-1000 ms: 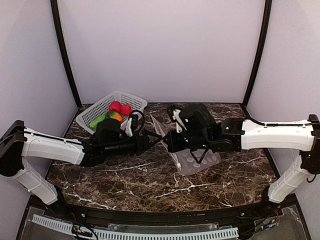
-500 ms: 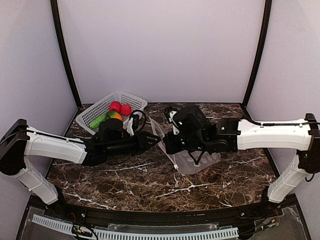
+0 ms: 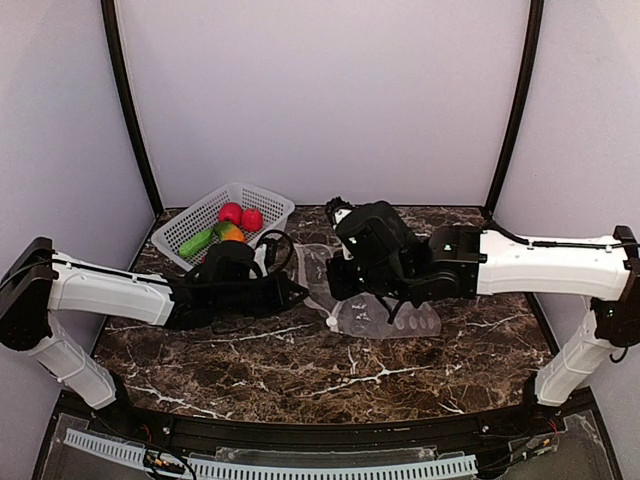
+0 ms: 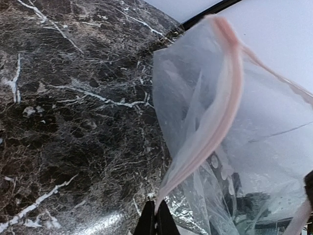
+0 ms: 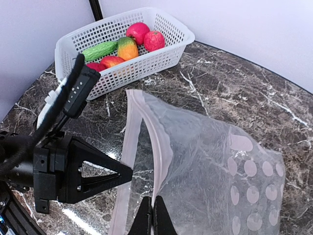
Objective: Place the food in the zip-top bag and seal the zipper
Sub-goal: Open the zipper food storage bag at the center of the board.
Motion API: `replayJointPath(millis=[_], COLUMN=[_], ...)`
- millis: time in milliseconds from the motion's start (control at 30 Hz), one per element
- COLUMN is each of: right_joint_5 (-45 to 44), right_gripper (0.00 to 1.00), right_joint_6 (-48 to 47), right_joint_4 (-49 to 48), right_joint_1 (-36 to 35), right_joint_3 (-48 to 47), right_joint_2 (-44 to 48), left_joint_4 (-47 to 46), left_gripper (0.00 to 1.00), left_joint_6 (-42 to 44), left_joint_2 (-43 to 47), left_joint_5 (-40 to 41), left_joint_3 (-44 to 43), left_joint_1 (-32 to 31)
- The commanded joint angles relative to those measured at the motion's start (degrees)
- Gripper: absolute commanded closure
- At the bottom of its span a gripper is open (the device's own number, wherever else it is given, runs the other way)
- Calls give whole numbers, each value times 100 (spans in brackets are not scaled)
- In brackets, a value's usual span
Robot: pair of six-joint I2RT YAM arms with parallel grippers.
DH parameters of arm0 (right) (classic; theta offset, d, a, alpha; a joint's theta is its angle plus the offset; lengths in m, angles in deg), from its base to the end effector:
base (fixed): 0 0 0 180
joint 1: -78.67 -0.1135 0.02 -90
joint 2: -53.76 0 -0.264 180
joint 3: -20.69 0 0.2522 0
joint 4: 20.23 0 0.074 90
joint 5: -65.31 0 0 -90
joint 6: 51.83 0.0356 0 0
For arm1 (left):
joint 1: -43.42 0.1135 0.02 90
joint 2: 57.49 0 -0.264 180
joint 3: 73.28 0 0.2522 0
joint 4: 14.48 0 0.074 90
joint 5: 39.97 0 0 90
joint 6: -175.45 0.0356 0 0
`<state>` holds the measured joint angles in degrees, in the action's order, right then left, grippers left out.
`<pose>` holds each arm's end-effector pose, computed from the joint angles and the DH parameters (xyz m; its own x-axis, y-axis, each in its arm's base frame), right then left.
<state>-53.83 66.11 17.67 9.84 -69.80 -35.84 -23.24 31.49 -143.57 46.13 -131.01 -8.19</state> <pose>0.1441 0.3241 0.3181 -0.5079 -0.1782 -0.8428 -0.4936 0.8620 0.1152 0.2012 -0.2579 0.2204 -0.7870 -0.3058 -0.5359 0.3151 0.5475 -0.7752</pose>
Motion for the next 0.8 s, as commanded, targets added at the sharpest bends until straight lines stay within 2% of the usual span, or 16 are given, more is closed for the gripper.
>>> replayJointPath(millis=[0, 267, 533, 667, 767], right_joint_5=[-991, -1495, -2172, -2034, -1686], right_gripper=[100, 100, 100, 100, 100], right_joint_6=[-236, -104, 805, 722, 465], right_joint_4=[349, 748, 1990, 1912, 1553], right_joint_1=[-215, -297, -271, -269, -269], right_joint_3=[-337, -577, -928, -913, -876], right_joint_2=[-29, -293, -490, -443, -479], left_joint_4=[1158, 1975, 2355, 2098, 1825], left_gripper=[99, 99, 99, 97, 94], left_joint_6=[537, 885, 927, 900, 981], left_joint_2=[116, 285, 723, 759, 656], left_joint_5=[605, 1037, 1664, 1537, 1157], left_joint_3=[-270, -475, -190, -80, -143], left_joint_1=[-11, -15, -15, -15, -15])
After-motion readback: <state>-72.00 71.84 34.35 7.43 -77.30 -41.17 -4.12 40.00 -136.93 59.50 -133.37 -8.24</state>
